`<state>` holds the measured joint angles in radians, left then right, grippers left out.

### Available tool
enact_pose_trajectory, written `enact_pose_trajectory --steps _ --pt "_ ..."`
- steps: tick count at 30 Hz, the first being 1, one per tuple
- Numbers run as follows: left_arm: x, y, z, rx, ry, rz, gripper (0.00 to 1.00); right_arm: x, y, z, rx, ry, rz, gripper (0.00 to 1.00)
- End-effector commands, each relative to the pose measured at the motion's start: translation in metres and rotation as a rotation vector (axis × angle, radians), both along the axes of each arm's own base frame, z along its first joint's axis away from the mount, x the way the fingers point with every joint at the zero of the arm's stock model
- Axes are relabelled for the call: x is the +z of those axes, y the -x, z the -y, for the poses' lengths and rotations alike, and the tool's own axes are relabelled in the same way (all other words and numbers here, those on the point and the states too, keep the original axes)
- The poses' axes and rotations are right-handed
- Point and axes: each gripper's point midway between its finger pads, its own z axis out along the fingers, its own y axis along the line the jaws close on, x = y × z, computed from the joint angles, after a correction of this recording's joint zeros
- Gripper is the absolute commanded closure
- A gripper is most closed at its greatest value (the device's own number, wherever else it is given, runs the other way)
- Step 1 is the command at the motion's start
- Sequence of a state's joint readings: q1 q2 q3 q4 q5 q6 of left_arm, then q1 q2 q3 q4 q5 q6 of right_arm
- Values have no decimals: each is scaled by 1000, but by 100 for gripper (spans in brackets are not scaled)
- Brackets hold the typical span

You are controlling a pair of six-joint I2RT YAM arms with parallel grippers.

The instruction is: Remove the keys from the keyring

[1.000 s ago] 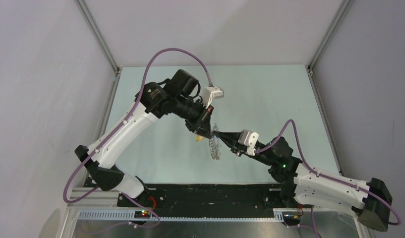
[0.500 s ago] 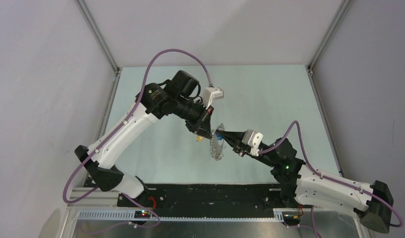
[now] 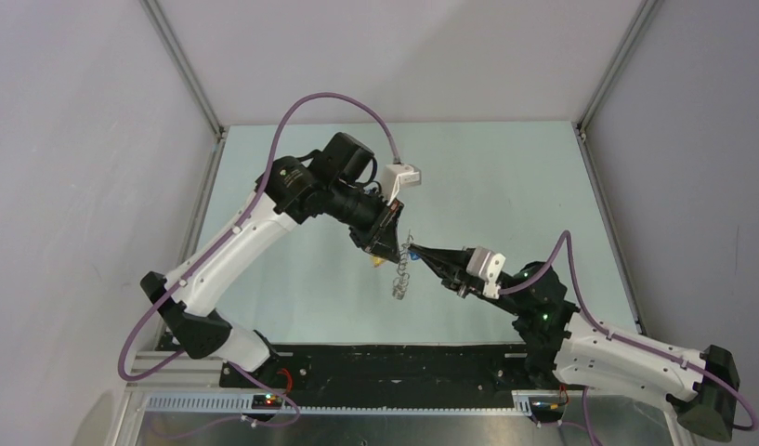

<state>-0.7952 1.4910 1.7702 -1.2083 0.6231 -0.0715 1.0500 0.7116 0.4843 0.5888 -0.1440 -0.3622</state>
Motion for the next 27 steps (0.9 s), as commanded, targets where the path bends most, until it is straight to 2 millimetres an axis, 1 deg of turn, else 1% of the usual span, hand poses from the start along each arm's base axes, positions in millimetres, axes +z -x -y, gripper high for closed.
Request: enact_pose_trajectory --steps 1,2,3,4,5,7,9,12,13,14,15,16,17,18,19,20,21,22,23,24,26,27 --pt "5 -1 -4 17 -4 23 71 48 14 15 29 -182 78 100" --pt "9 -2 -5 18 3 39 66 47 13 16 23 -185 73 100" --pt "12 -4 -7 28 3 65 55 48 11 16 16 -192 63 100" --pt "16 -6 -8 31 9 89 50 48 10 17 10 -196 57 100" --pt "18 -9 -12 47 7 122 41 49 8 19 0 -206 45 100" --pt "24 -14 -18 71 4 180 31 49 7 21 -8 -217 29 100" --pt "29 -18 -22 90 9 231 27 49 7 22 -7 -223 18 100" --pt "38 -23 -25 102 42 306 24 48 6 22 -9 -227 -6 100" --pt "44 -22 -28 107 60 331 23 48 5 23 -13 -231 -14 100" --pt "46 -24 -27 93 74 368 23 47 5 23 -11 -233 -27 100" --pt "52 -21 -31 85 98 401 23 47 4 24 -13 -238 -35 100" --pt "53 -23 -30 64 116 446 23 47 4 24 -10 -244 -48 100" --pt "52 -16 -34 44 135 467 24 47 4 25 -11 -248 -56 100" --pt "58 -19 -32 21 172 530 24 47 3 25 -8 -254 -70 100" --pt "55 -11 -35 -6 198 550 24 46 2 26 -9 -255 -78 100" --pt "62 -13 -33 -33 242 623 25 46 2 26 -4 -259 -91 100" --pt "58 -5 -36 -60 269 646 25 45 2 26 -4 -259 -95 100" --pt "67 -6 -32 -89 317 715 25 45 2 25 1 -260 -104 100" --pt "61 -2 -35 -104 330 738 26 44 1 25 1 -261 -107 100" --pt "68 -2 -33 -125 365 798 26 44 2 25 7 -262 -114 100" --pt "71 2 -34 -173 399 876 27 44 2 24 15 -262 -118 100" --pt "69 0 -33 -198 403 917 27 44 1 24 16 -264 -118 100"
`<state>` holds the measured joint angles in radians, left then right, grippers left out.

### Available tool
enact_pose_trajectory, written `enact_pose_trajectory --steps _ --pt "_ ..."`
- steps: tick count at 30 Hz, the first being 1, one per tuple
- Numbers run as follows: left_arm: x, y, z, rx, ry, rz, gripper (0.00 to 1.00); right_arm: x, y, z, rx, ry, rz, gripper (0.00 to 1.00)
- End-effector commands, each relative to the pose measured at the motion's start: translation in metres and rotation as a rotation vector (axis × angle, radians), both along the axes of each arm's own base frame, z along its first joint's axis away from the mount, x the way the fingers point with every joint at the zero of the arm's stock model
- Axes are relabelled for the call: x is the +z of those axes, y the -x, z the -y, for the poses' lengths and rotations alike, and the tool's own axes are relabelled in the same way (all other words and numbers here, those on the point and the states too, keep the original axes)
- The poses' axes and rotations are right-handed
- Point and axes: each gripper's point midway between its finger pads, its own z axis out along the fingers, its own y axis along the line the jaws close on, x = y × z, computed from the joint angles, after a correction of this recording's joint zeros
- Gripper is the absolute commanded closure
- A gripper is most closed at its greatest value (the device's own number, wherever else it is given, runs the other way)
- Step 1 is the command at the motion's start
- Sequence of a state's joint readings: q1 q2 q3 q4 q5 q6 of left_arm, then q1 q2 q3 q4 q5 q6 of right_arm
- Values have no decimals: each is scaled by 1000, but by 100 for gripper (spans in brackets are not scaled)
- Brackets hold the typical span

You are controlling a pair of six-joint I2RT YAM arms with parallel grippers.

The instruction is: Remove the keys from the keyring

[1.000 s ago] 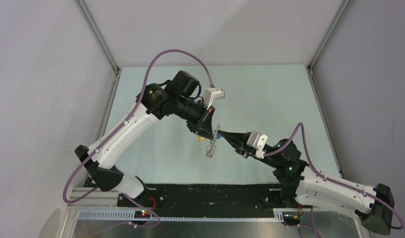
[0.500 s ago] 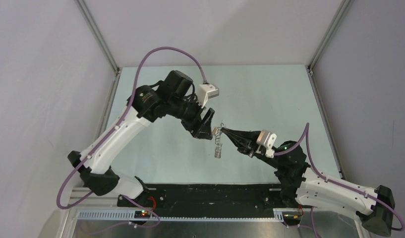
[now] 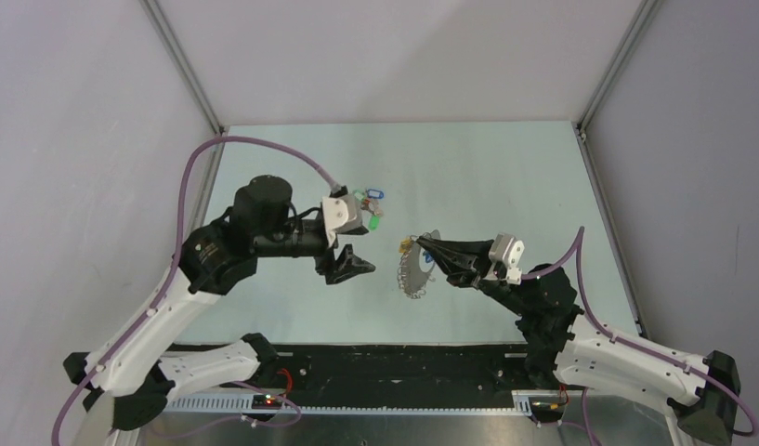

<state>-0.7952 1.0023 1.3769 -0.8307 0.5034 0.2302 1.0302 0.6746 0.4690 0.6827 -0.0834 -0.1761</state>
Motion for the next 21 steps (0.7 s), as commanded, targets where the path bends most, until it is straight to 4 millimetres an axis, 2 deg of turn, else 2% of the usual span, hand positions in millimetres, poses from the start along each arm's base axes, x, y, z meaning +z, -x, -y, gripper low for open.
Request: enact_pose_trajectory --steps 1,8,10,16,18,21 --pt "32 -4 14 -145 123 314 28 20 4 8 21 -89 -1 100" --pt "40 -10 26 -195 160 430 37 21 9 4 76 -91 0 100" --pt "42 -9 30 -223 171 437 48 20 11 3 89 -87 4 100" --pt "38 -7 37 -273 176 441 64 22 17 0 129 -86 24 100" --pt "34 -6 38 -287 174 435 64 24 18 1 133 -91 28 100" --pt "27 -5 41 -303 165 424 58 26 20 2 142 -98 34 100"
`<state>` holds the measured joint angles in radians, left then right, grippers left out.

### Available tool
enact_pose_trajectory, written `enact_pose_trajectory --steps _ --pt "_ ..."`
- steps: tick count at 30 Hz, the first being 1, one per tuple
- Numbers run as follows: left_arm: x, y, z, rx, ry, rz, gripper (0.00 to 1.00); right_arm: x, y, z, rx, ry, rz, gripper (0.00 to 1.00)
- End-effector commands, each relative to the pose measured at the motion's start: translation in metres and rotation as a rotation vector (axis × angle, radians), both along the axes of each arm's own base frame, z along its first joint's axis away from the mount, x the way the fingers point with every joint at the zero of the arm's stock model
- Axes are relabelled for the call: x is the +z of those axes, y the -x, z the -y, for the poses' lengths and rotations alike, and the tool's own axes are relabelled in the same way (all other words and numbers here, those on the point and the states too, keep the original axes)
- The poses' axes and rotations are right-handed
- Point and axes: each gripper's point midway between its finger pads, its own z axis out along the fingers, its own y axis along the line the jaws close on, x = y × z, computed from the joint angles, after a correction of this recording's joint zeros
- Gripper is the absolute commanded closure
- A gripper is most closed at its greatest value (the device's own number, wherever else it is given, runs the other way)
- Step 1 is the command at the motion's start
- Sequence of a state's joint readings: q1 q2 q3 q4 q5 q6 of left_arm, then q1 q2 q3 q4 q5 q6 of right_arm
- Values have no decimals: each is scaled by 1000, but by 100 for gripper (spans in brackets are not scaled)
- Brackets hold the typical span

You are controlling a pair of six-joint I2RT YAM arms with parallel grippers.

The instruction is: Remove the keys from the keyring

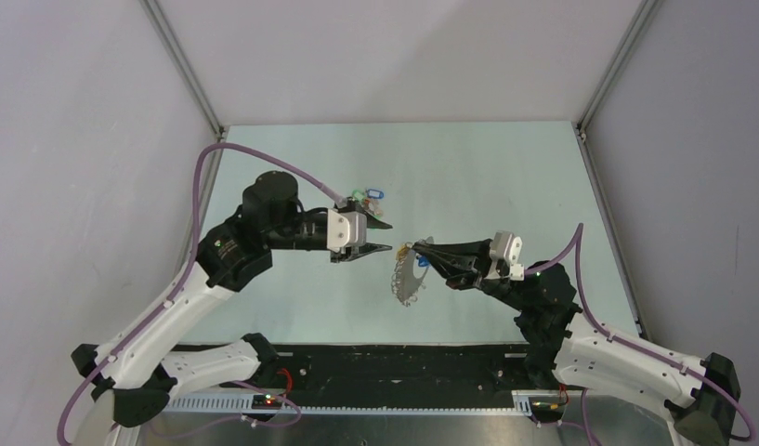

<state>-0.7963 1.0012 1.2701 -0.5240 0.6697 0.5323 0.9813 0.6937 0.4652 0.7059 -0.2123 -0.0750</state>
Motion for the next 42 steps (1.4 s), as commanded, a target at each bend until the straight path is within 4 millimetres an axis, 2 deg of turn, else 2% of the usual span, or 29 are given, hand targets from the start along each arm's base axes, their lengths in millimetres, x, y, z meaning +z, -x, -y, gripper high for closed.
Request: enact_pose_trajectory --steps 1,13,21,28,29,33,42 --pt "1 4 7 -62 19 38 57 31 12 10 35 -100 63 100" --pt "-2 5 19 -112 11 -9 59 35 16 11 64 -118 65 100" --pt "-6 9 25 -140 5 -60 72 35 16 10 68 -115 61 100" --pt "-7 17 28 -188 6 -92 76 33 14 9 66 -105 56 100" --pt "-7 19 28 -200 8 -94 78 33 14 9 66 -105 57 100" --pt "-10 23 28 -219 6 -102 97 33 14 9 66 -106 58 100" --pt "-29 23 32 -222 -28 -176 100 38 14 9 70 -129 69 100"
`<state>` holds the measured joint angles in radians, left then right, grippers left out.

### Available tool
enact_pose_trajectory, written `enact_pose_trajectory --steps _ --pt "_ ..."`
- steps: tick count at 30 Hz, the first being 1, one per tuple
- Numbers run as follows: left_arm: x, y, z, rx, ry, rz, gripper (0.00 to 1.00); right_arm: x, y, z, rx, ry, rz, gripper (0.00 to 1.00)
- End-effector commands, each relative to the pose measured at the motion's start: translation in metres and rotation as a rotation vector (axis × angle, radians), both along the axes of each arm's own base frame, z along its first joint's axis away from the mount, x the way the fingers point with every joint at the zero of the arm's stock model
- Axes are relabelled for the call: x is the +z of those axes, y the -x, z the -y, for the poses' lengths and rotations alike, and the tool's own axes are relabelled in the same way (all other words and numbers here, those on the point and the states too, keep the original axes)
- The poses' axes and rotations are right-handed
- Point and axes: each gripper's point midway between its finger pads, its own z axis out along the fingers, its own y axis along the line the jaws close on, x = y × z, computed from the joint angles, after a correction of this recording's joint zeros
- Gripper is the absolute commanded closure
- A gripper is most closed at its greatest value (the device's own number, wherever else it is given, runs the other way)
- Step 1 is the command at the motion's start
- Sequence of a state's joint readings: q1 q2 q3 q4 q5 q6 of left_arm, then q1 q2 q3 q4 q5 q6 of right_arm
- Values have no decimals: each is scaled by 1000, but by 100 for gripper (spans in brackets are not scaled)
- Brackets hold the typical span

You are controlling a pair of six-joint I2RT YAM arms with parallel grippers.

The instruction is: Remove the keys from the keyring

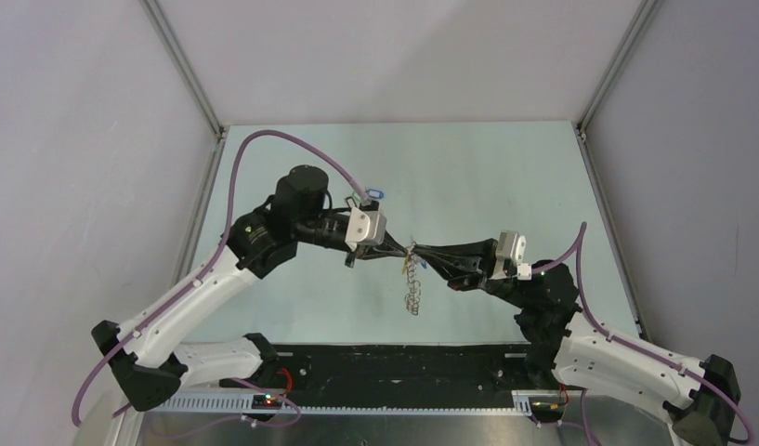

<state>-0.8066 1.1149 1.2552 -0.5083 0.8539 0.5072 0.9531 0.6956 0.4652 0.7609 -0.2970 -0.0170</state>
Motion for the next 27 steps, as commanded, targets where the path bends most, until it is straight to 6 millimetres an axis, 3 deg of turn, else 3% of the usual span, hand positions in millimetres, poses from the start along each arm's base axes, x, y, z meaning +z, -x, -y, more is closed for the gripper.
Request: enact_pose_trajectory --steps 1,5,10,12,18,27 --pt "-1 6 7 -39 7 -45 100 28 4 8 -2 -96 52 100" --pt "-2 -2 11 7 -12 -71 95 27 4 5 16 -99 34 100" --pt "2 -1 2 42 3 -25 48 26 1 8 -3 -97 14 100" --pt "3 0 -5 65 10 11 41 24 1 10 -9 -93 11 100" --pt "15 4 -21 107 48 74 40 21 1 9 -9 -80 8 100" --pt "35 6 -16 90 80 55 42 21 5 5 26 -77 18 100"
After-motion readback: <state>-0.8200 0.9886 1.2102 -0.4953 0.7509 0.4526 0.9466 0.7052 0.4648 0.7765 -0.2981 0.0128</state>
